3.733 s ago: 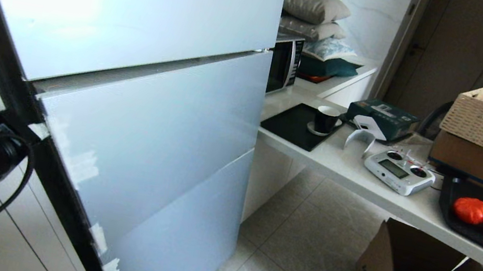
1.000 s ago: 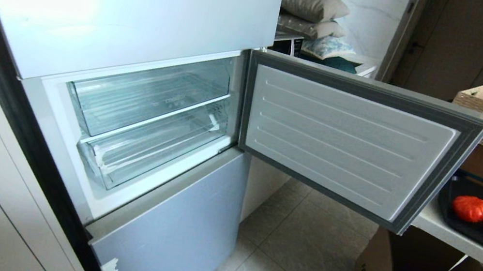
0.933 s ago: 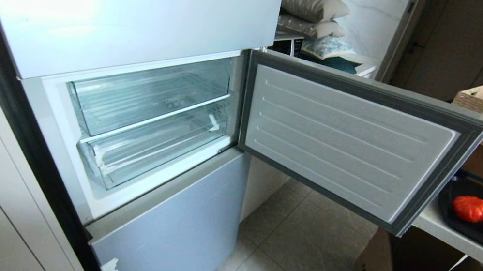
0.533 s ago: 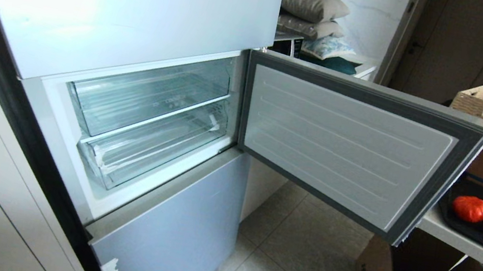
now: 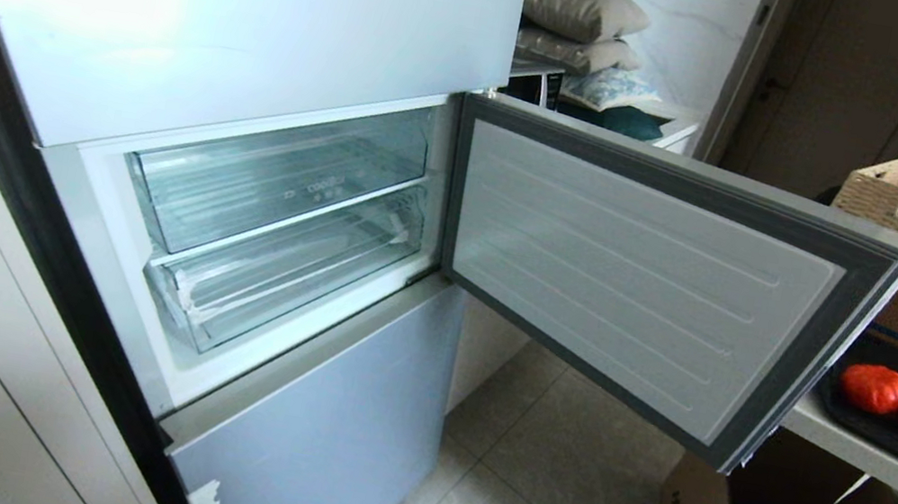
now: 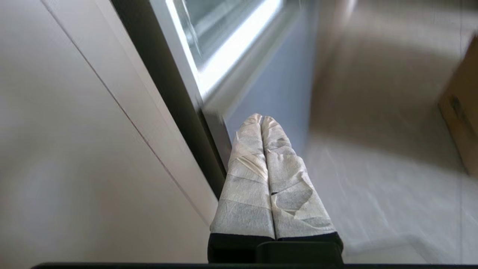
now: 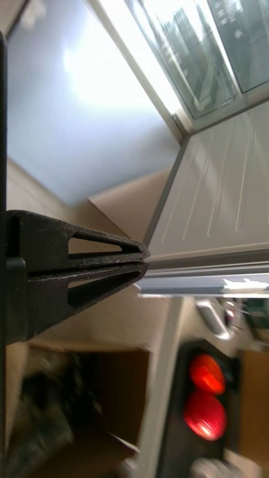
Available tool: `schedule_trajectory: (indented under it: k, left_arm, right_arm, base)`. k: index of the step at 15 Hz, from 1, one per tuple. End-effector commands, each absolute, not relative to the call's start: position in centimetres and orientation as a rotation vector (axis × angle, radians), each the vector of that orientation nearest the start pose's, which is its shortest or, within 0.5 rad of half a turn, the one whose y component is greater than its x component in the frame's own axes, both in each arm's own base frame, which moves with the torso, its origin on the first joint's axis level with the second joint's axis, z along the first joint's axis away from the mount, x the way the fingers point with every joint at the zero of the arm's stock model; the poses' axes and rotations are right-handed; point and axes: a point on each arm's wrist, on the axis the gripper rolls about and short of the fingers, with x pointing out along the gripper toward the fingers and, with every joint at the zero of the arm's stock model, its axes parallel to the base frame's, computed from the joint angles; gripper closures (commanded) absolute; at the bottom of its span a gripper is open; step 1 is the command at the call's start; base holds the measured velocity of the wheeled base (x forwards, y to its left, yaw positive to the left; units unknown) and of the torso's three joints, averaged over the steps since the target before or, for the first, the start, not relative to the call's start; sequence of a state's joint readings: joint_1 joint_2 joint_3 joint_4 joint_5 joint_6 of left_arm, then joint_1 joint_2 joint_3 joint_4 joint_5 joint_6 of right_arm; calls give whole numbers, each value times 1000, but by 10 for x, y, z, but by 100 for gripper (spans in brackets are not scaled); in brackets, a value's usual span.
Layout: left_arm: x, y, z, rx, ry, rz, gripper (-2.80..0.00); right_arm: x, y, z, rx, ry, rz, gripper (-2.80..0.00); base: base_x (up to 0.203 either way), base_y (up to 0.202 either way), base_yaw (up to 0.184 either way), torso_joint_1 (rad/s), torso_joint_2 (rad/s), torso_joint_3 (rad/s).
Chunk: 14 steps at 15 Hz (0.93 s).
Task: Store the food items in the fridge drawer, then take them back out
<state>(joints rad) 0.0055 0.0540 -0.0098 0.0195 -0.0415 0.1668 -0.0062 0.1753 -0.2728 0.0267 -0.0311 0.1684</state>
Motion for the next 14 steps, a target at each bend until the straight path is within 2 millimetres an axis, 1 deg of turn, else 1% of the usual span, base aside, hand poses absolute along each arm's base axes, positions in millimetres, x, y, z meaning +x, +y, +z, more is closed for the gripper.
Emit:
schedule_trajectory:
  k: [1, 2, 5, 7, 10, 12, 14]
  left_arm:
    - [-23, 0, 75, 56, 6, -11, 0]
    - [-23, 0, 75, 3, 7, 1, 0]
    - [-23, 0, 75, 8, 8, 5, 0]
    - [-23, 0, 75, 8, 8, 5, 0]
    - [-23, 0, 75, 8, 8, 5, 0]
    - [-23, 0, 75, 8, 8, 5, 0]
    - [-23, 0, 75, 8, 8, 5, 0]
  right_arm:
    - [18, -1, 169, 226, 113, -52, 0]
    - [36, -1, 173, 250, 152, -59, 0]
    - [85, -1, 183, 291, 191, -67, 0]
    - [119, -1, 187, 303, 201, -36, 0]
    - [163, 0, 186, 304, 246, 23, 0]
    - [190, 1, 184, 304, 235, 66, 0]
    - [210, 1, 180, 298, 202, 116, 0]
  base:
    - [0, 0, 0, 0, 0, 0]
    - [0, 0, 0, 0, 0, 0]
    - [0, 0, 0, 0, 0, 0]
    - [0, 0, 0, 0, 0, 0]
    - [0, 0, 0, 0, 0, 0]
    - [0, 0, 0, 0, 0, 0]
    - [0, 0, 0, 0, 0, 0]
